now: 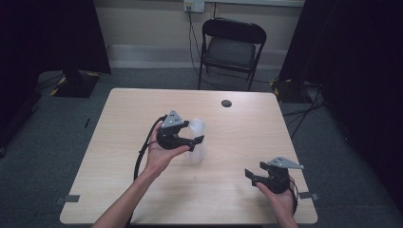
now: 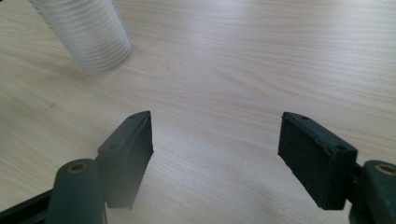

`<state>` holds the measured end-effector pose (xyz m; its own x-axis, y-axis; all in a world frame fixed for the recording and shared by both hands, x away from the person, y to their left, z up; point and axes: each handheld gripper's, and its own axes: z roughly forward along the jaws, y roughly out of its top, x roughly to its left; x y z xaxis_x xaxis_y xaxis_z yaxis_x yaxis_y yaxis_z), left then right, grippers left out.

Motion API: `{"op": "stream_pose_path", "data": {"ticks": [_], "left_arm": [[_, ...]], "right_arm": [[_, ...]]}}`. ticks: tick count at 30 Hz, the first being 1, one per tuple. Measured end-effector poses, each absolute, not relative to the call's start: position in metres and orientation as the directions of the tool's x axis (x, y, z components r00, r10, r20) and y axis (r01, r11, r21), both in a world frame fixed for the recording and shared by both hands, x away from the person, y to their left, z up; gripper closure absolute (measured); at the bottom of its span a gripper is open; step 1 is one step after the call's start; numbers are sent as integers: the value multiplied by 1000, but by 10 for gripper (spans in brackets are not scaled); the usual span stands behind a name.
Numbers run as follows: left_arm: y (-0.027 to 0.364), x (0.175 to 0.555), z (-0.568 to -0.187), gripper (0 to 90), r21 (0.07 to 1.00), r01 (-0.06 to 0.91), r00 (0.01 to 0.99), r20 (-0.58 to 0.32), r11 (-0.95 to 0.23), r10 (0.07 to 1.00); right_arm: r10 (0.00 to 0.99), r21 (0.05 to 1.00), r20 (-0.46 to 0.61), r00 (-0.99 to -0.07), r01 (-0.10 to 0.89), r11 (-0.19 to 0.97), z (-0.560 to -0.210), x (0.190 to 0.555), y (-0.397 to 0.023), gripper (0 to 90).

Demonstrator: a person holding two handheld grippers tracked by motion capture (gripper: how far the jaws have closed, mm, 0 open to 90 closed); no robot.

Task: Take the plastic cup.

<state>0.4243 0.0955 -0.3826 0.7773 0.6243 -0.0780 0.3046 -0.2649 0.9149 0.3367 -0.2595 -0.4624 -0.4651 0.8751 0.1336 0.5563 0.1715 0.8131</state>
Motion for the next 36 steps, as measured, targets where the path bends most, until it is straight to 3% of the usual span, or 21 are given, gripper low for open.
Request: {"op": "stream_pose_path", "data": {"ticks": [13,31,33,36], "left_arm": [[89,435,-399,276,909,309,789,-80,-280,609],[83,442,-414,237,892,338,770,-80,-300,632],[83,441,-414,292,895,329,779,-75,-303,623],[82,440,-413,306,894,324,783,-72,-308,617]], "right_arm": [[867,819,144,-477,549,166,-462,335,-261,266],[866,832,138,-481,531,163,-461,331,-264,266],[866,832,138,-480,531,161,-461,331,-264,266],[867,833,139,-479,530,160,-461,331,-264,266]]}}
